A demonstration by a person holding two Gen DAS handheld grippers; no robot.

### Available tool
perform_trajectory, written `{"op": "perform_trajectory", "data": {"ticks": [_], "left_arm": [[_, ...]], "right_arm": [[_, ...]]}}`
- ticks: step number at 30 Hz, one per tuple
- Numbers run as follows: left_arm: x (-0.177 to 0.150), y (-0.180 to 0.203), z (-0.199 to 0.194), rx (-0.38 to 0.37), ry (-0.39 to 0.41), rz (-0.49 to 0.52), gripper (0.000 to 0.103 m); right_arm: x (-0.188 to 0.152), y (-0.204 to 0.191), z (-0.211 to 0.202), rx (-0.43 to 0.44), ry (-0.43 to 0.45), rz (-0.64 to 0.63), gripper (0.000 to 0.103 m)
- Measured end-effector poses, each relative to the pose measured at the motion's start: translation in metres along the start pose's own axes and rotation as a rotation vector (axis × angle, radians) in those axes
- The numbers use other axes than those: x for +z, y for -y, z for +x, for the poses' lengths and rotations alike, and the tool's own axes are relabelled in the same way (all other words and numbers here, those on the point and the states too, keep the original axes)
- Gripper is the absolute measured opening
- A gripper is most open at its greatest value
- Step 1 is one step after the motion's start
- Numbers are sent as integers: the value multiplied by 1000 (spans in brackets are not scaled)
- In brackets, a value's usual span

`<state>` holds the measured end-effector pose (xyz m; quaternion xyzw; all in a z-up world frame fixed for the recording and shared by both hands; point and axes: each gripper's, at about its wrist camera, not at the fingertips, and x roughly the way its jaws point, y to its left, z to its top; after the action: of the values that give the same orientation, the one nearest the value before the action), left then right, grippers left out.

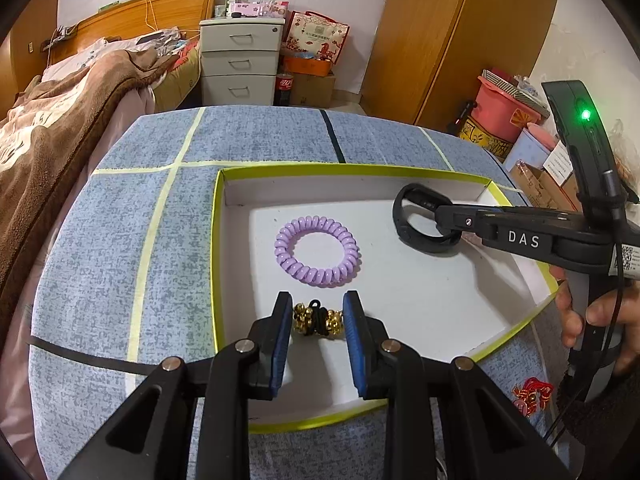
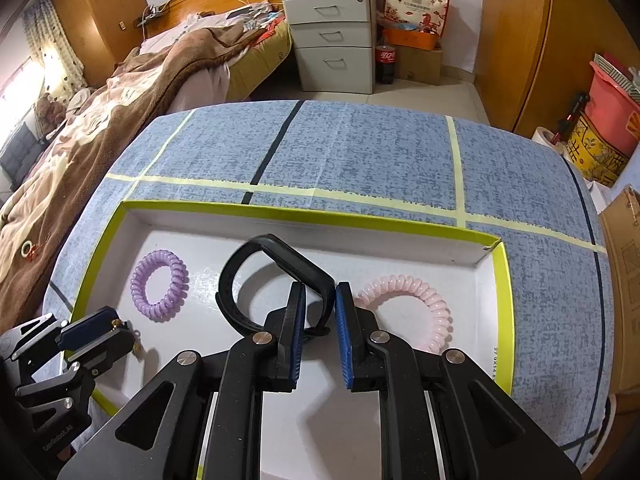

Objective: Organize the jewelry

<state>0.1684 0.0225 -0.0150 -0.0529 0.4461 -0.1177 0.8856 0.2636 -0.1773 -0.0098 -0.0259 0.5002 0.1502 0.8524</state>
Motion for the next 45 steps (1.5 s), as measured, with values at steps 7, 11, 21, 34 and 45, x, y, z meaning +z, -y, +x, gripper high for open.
{"op": "perform_trajectory", "data": {"ticks": [7,11,21,34,45], "left_arm": [[-1,1,1,-5,-2,3,32],[-1,3,-1,-9,2,5,38],[-6,4,-20,-19,32,-3,51],[-32,11,-70,-18,103,5,56],[-64,15,-91,-40,115,-9,56]], "right_arm": [[-1,-3,0,-1,5,0,19],[-2,-3,-3,9,24,2,42],[-10,-5,-21,37,64,10,45],[-59,1,-82,54,164,32,45],[-123,4,-106,48,167,-10,45]]}}
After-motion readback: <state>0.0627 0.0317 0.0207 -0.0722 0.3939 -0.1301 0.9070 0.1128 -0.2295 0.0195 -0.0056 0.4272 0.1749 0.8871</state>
